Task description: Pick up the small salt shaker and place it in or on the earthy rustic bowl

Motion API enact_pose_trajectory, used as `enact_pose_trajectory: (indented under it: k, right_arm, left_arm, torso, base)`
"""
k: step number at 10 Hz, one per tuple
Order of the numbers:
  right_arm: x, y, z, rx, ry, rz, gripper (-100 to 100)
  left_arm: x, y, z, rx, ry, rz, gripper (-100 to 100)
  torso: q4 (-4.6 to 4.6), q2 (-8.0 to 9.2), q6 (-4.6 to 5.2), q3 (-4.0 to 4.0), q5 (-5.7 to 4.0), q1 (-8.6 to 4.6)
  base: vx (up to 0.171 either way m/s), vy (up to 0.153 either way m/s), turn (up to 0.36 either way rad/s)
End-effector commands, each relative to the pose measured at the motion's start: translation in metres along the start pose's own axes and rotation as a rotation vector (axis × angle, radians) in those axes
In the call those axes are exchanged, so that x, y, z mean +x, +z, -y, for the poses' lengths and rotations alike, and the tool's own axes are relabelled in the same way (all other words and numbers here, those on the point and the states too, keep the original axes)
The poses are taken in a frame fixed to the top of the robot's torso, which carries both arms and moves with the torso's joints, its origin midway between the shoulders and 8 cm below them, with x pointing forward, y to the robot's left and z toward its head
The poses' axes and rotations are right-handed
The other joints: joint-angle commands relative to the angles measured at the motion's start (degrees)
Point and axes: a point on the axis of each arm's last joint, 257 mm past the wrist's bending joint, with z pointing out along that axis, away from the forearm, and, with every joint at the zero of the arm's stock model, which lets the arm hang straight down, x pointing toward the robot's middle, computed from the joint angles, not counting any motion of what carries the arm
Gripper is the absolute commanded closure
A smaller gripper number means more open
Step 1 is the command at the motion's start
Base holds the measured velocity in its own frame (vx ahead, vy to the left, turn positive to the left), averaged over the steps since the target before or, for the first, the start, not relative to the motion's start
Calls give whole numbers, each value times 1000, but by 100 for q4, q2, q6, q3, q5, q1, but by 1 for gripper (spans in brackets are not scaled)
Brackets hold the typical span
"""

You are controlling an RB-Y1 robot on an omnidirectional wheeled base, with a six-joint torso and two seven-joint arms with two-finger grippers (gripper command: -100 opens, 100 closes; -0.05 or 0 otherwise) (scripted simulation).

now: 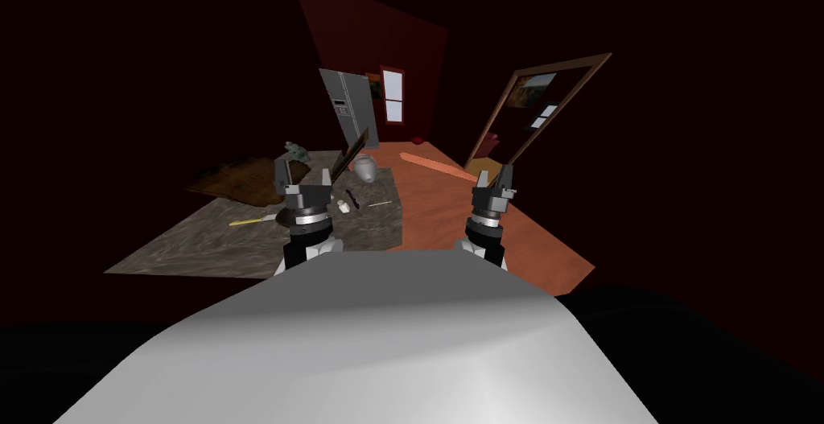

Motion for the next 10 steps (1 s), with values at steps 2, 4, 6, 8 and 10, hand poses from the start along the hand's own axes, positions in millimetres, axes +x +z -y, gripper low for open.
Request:
enact_pose_trajectory:
  k: [2, 4, 6, 8, 10]
  right_arm:
    - [0, 0, 0, 0, 0, 0, 0]
    - [0, 0, 0, 0, 0, 0, 0]
    - [0, 0, 0, 0, 0, 0, 0]
    - [0, 0, 0, 0, 0, 0, 0]
    - [0, 0, 0, 0, 0, 0, 0]
  left_arm:
    - [-14, -10, -26, -62, -63, 30, -100]
    - [-26, -22, -47, -112, -116, 64, -100]
    - [-38, -36, -69, -162, -173, 104, -100]
    - [-49, -50, -90, -207, -232, 148, -100]
    - [-56, -60, -103, -236, -262, 174, -100]
  torso:
    - [0, 0, 0, 0, 0, -2]
    - [1, 2, 0, 1, 0, 1]
    - [0, 1, 0, 1, 1, 3]
    - [1, 1, 0, 1, 0, 2]
    - [0, -5, 1, -2, 0, 1]
  base:
    - [-36, 1, 31]
    - [-39, 12, 24]
    - [-35, 14, 27]
    - [-33, 14, 24]
    - [-16, 11, 11]
